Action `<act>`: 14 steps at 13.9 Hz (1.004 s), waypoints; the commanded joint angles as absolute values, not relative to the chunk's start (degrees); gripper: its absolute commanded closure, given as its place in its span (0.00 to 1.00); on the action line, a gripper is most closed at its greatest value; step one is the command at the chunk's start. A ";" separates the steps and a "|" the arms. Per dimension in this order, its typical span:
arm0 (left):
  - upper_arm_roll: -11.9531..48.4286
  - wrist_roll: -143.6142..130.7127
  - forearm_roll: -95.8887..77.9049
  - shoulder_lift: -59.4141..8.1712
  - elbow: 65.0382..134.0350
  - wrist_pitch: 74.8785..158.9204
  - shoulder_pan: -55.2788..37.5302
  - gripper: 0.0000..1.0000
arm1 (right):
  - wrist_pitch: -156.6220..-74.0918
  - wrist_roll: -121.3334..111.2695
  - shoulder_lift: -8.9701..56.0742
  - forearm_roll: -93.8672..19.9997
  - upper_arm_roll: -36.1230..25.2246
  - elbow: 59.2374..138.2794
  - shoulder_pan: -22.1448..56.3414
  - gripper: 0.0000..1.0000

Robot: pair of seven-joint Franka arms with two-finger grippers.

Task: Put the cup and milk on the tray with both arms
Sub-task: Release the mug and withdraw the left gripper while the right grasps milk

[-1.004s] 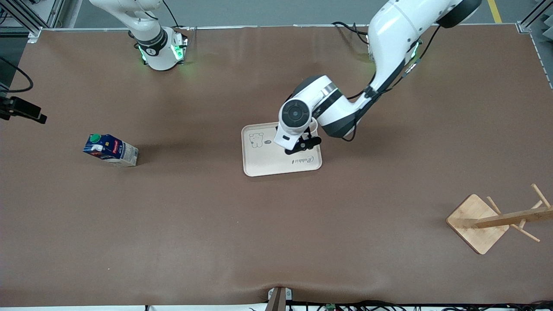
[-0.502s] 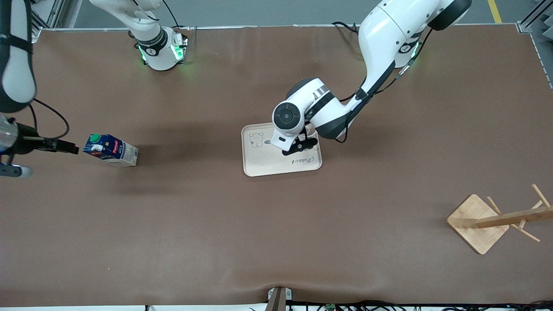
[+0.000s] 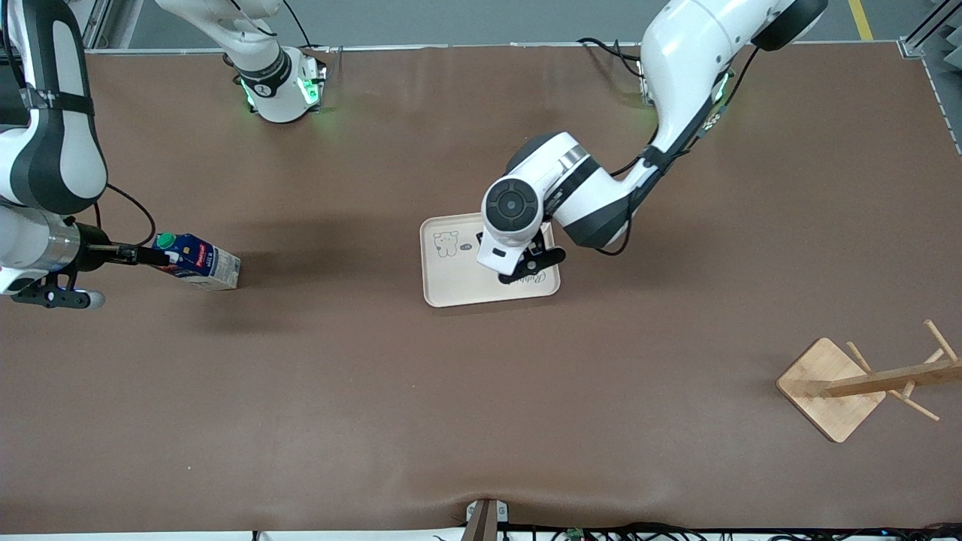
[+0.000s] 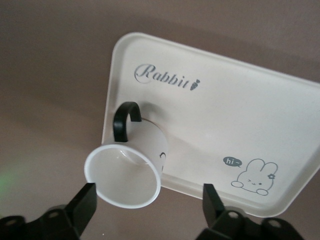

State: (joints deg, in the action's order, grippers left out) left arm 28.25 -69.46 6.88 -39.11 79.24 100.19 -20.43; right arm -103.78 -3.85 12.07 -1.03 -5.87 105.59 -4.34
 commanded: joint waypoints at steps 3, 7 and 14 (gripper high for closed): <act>28.39 -59.08 7.74 -28.50 79.10 94.14 -10.04 0.00 | -109.23 -4.48 9.49 -1.93 -5.45 113.01 -4.83 0.00; 28.21 -52.67 9.83 -20.59 79.19 93.35 -0.64 0.00 | -113.45 -4.13 9.32 -3.51 -5.45 117.32 -4.75 0.00; 28.48 -33.76 10.02 -12.93 79.19 90.35 11.67 0.00 | -113.39 -4.92 8.88 -3.52 -5.36 117.43 -3.70 0.97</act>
State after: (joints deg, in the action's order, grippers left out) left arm 27.99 -36.52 9.27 -15.49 77.78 90.71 9.38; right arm -113.97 -4.09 10.66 -2.51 -5.57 116.48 -4.15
